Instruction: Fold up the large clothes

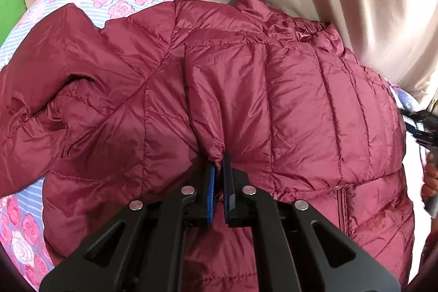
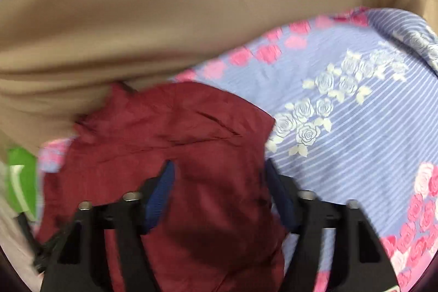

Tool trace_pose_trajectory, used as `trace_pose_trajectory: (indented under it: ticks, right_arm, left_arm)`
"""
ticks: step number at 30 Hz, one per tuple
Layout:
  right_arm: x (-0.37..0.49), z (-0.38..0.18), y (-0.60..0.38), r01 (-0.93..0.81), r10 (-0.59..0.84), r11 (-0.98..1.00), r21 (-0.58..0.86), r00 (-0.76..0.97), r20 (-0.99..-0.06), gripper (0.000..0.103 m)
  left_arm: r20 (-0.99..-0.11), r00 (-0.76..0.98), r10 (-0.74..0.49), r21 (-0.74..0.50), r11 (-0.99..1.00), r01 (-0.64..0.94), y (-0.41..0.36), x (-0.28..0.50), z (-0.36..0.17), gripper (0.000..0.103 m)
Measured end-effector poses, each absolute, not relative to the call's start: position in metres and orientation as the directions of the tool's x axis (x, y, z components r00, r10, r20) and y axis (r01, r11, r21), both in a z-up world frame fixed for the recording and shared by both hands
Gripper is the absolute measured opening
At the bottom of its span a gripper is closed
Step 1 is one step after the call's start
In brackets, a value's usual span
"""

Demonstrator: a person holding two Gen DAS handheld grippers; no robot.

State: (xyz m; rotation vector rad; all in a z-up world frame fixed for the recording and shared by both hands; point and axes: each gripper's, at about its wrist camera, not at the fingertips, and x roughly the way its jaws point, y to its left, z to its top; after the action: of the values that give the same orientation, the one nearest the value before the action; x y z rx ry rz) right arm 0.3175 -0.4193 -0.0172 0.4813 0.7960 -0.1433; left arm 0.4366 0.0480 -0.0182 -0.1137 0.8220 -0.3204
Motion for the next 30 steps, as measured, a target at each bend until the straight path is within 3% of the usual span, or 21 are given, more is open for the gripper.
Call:
trace_pose_trajectory:
  ticks: [1, 4, 7, 10, 13, 15, 17, 18, 21, 23, 25, 27, 30]
  right_arm:
    - [0.321, -0.021, -0.421, 0.302, 0.061, 0.882, 0.363, 0.689, -0.722, 0.01]
    - [0.306, -0.016, -0.427, 0.286, 0.036, 0.867, 0.408, 0.781, -0.624, 0.003]
    - [0.324, -0.052, -0.433, 0.36, -0.04, 0.892, 0.272, 0.663, -0.747, 0.001]
    - [0.296, -0.021, -0.426, 0.386, -0.119, 0.885, 0.261, 0.728, -0.675, 0.003]
    - [0.26, 0.008, -0.403, 0.269, -0.043, 0.914, 0.302, 0.807, -0.59, 0.003]
    - [0.255, -0.001, -0.383, 0.204, -0.002, 0.946, 0.25, 0.778, -0.628, 0.003]
    - [0.261, -0.033, -0.377, 0.22, -0.08, 0.971, 0.098, 0.679, -0.73, 0.0]
    - [0.264, -0.052, -0.379, 0.228, -0.09, 0.971, 0.076, 0.638, -0.765, 0.0]
    - [0.247, -0.038, -0.38, 0.277, -0.096, 0.954, 0.115, 0.644, -0.759, 0.001]
    - [0.233, -0.025, -0.374, 0.264, -0.095, 0.958, 0.112, 0.661, -0.744, 0.003]
    - [0.203, -0.009, -0.354, 0.23, -0.121, 0.972, 0.054, 0.681, -0.722, 0.009]
    - [0.176, -0.007, -0.332, 0.186, -0.105, 0.982, 0.035, 0.691, -0.715, 0.011]
    - [0.135, -0.014, -0.322, 0.133, -0.04, 0.989, 0.07, 0.685, -0.727, 0.018]
  left_arm:
    - [-0.7, 0.636, -0.324, -0.223, 0.946, 0.236, 0.05, 0.435, -0.018, 0.004]
    - [-0.692, 0.639, -0.335, -0.235, 0.942, 0.239, 0.054, 0.434, -0.019, 0.005]
    - [-0.688, 0.643, -0.337, -0.231, 0.941, 0.246, 0.053, 0.431, -0.019, 0.006]
    - [-0.689, 0.647, -0.326, -0.217, 0.945, 0.245, 0.053, 0.43, -0.02, 0.006]
    - [-0.686, 0.65, -0.326, -0.221, 0.945, 0.24, 0.054, 0.432, -0.02, 0.006]
    - [-0.686, 0.655, -0.315, -0.209, 0.949, 0.237, 0.055, 0.43, -0.021, 0.006]
    - [-0.688, 0.659, -0.303, -0.194, 0.952, 0.235, 0.052, 0.43, -0.021, 0.006]
    - [-0.688, 0.658, -0.306, -0.198, 0.952, 0.235, 0.05, 0.431, -0.02, 0.007]
    - [-0.687, 0.647, -0.331, -0.261, 0.943, 0.206, 0.066, 0.417, -0.011, 0.007]
    - [-0.654, 0.669, -0.354, -0.313, 0.931, 0.187, 0.099, 0.395, 0.003, 0.011]
    - [-0.631, 0.702, -0.331, -0.341, 0.931, 0.133, 0.141, 0.376, 0.014, 0.045]
    - [-0.62, 0.733, -0.281, -0.383, 0.923, 0.03, 0.199, 0.357, 0.018, 0.06]
    - [-0.636, 0.752, -0.172, -0.445, 0.878, -0.176, 0.296, 0.336, 0.012, 0.064]
